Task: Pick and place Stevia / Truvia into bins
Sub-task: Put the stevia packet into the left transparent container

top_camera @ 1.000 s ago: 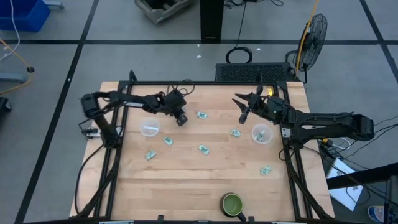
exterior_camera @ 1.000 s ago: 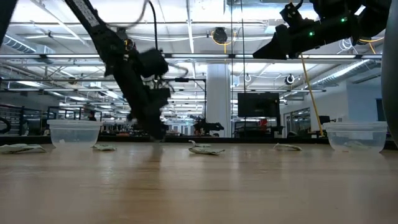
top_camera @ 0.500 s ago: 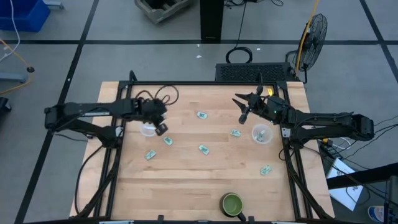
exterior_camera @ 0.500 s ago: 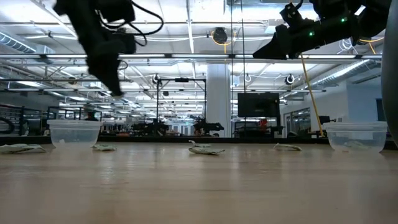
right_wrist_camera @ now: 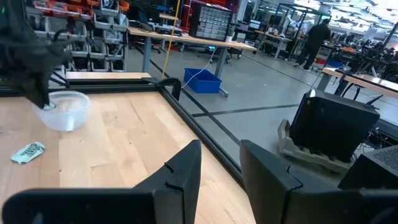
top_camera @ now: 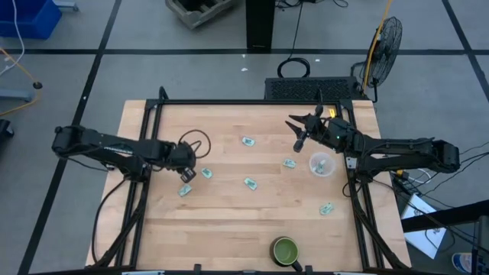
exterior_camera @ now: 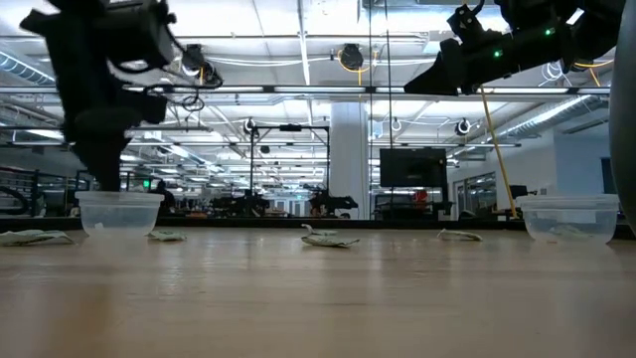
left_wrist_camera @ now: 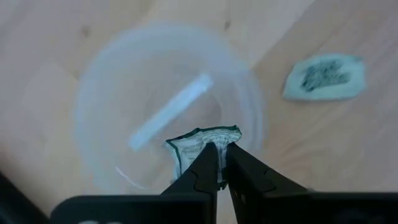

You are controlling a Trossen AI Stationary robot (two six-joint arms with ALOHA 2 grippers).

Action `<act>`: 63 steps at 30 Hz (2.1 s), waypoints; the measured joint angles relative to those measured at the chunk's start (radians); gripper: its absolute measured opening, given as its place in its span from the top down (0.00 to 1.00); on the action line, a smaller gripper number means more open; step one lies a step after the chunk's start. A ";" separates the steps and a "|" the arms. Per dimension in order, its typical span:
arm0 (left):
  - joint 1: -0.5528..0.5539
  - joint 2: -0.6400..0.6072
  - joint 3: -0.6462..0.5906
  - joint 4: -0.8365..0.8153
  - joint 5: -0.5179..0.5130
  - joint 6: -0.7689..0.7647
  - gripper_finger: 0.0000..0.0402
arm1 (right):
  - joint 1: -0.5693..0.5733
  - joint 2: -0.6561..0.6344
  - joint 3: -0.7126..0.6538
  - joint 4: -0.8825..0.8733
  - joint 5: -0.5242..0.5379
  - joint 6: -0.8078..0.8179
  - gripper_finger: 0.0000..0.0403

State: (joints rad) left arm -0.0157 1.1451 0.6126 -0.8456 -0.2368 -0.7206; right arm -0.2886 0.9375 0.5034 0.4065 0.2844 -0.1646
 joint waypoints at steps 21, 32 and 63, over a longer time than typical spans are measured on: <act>0.025 0.000 -0.104 0.100 -0.104 -0.011 0.79 | 0.000 0.000 0.000 0.016 0.000 0.000 0.74; 0.025 0.000 -0.103 0.171 -0.079 0.023 0.79 | 0.000 0.000 0.000 0.016 0.000 0.000 0.74; 0.020 -0.001 0.217 0.022 -0.052 0.215 0.79 | 0.001 0.000 0.000 0.016 -0.002 0.000 0.74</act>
State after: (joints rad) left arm 0.0038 1.1444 0.8300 -0.8236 -0.2884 -0.5058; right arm -0.2878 0.9375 0.5030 0.4221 0.2821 -0.1650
